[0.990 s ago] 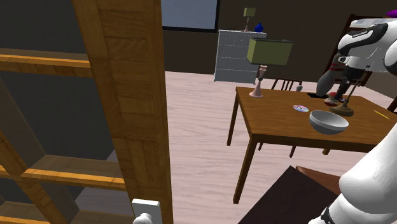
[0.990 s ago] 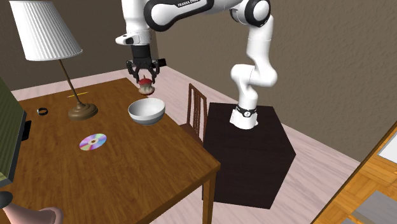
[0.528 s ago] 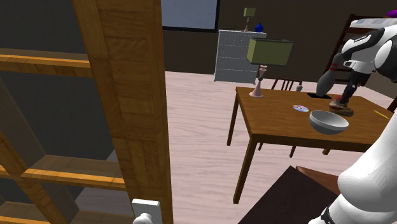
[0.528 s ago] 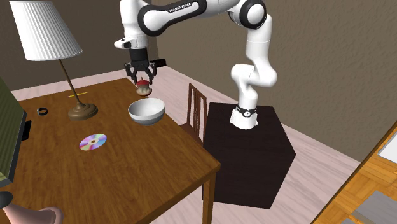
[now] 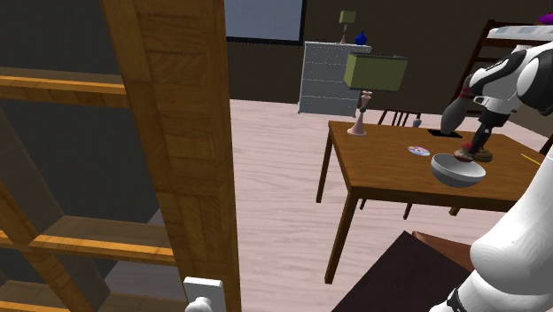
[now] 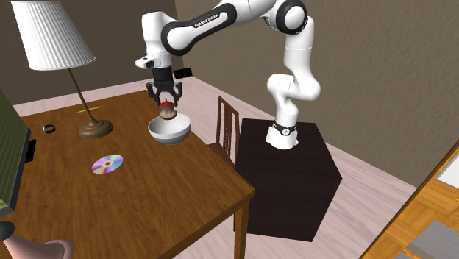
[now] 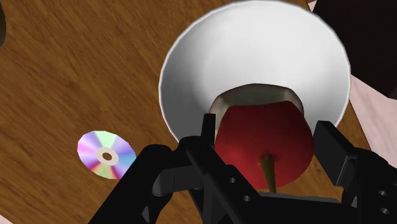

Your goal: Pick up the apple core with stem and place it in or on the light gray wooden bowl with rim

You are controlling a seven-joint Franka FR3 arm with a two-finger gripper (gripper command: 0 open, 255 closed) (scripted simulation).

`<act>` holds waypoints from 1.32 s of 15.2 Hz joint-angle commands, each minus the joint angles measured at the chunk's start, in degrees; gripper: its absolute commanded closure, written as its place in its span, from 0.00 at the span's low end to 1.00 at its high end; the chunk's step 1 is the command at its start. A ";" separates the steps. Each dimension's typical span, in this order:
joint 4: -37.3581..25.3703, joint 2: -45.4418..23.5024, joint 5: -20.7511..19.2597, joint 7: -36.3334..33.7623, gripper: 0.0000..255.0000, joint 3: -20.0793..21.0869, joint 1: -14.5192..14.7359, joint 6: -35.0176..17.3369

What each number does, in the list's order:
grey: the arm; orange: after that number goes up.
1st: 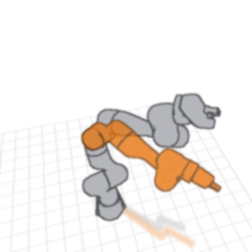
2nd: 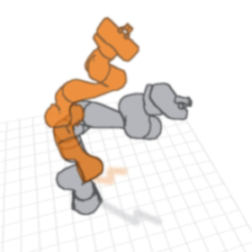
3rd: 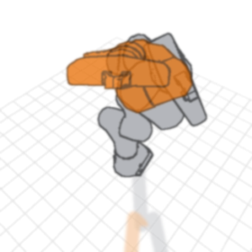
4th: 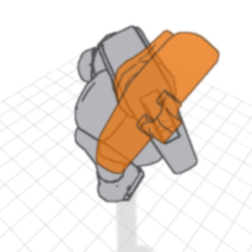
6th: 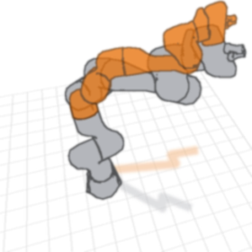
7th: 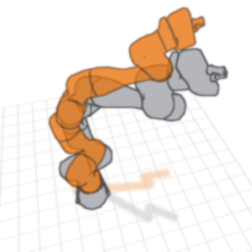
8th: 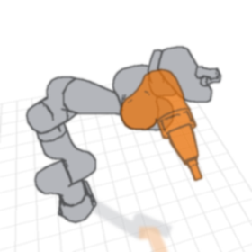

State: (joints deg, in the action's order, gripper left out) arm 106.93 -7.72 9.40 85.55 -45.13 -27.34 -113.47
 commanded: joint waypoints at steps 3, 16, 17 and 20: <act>2.11 -1.06 1.03 0.77 1.00 0.20 -0.19 -2.84; 2.10 -1.07 1.04 0.77 0.00 0.20 -0.19 -2.85; 2.10 -1.07 1.04 0.77 0.00 0.20 -0.19 -2.85; -1.79 0.95 -0.85 -0.51 0.00 -0.22 0.11 2.38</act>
State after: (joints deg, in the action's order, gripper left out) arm 106.42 -7.56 9.27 85.59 -45.23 -27.40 -112.95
